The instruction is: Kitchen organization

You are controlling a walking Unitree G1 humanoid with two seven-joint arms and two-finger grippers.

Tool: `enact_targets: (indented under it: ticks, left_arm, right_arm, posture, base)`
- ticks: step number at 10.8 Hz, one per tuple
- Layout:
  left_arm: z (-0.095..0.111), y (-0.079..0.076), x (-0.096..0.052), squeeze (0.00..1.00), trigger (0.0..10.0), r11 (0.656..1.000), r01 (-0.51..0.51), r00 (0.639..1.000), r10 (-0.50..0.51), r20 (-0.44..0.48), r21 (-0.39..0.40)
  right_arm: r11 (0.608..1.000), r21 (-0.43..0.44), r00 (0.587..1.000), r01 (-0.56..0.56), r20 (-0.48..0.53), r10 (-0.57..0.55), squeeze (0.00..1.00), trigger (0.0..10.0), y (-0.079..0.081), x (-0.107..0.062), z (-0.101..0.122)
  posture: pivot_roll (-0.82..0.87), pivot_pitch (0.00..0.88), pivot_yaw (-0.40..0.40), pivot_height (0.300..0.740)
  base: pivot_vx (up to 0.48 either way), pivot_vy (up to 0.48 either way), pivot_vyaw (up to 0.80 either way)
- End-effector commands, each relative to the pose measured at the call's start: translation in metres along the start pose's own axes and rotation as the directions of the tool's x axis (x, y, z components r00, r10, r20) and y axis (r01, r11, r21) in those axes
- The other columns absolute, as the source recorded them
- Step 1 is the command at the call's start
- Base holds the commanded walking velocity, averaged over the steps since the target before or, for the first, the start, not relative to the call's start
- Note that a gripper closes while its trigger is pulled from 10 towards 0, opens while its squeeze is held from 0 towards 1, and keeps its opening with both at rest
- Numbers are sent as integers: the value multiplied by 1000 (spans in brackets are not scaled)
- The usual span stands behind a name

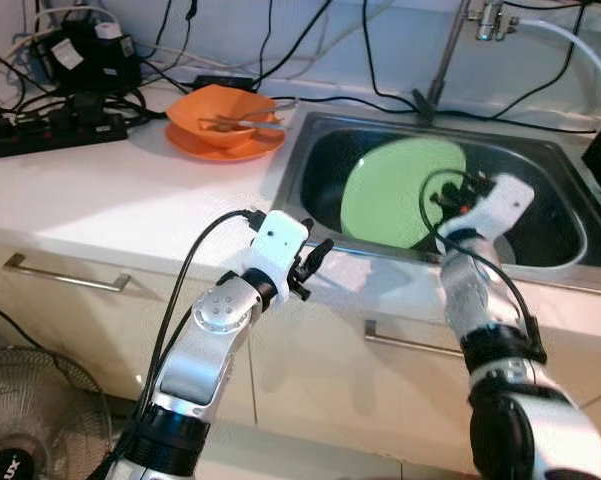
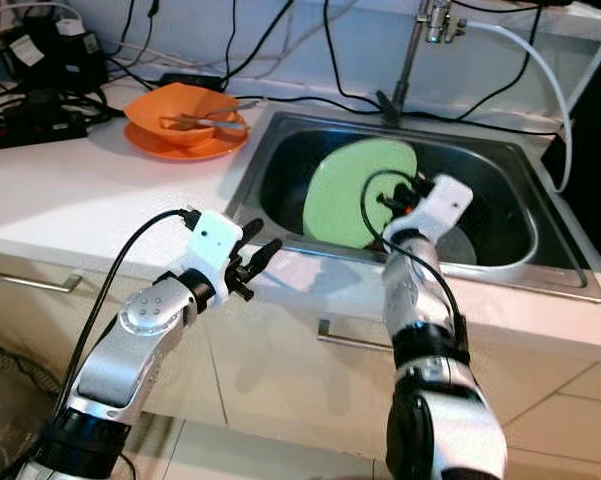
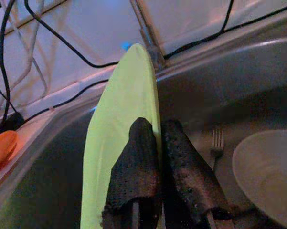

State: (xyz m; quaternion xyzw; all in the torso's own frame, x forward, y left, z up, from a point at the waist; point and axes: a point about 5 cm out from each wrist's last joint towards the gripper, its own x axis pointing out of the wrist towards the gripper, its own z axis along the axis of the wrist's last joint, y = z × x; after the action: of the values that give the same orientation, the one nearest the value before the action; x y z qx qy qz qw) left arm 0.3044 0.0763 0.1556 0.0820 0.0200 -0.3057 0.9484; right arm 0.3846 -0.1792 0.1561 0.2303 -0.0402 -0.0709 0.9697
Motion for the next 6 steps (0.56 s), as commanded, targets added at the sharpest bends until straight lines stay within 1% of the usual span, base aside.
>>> enact_targets:
  ticks: [1,2,3,5,6]
  left_arm:
    - [-2,-5,-2,0,10000,998,20,999,-21,-28,-52]
    - [-3,-6,-2,0,10000,998,20,999,-22,-34,-58]
    - [-5,-7,-2,0,10000,995,16,999,-21,-49,-94]
    - [-9,-5,-3,0,10000,994,-12,997,3,-78,-113]
    - [-9,-5,-4,0,10000,993,-14,996,5,-83,-114]
  right_arm:
    - [1000,-10,999,-17,41,18,0,10000,10,9,13]
    - [1000,-2,1000,-12,29,12,0,10000,10,10,12]
    - [1000,-26,1000,6,-15,-7,0,10000,11,11,5]
    - [998,-69,997,6,-78,-11,0,10000,14,11,-5]
    - [997,-72,995,4,-95,-11,0,10000,16,11,-8]
  posture:
    - [254,0,-44,740]
    - [256,0,-47,740]
    - [258,0,-48,740]
    - [255,5,-48,740]
    - [255,7,-49,740]
  base:
    - [0,0,0]
    - [0,0,0]
    - [0,0,0]
    - [0,0,0]
    - [0,0,0]
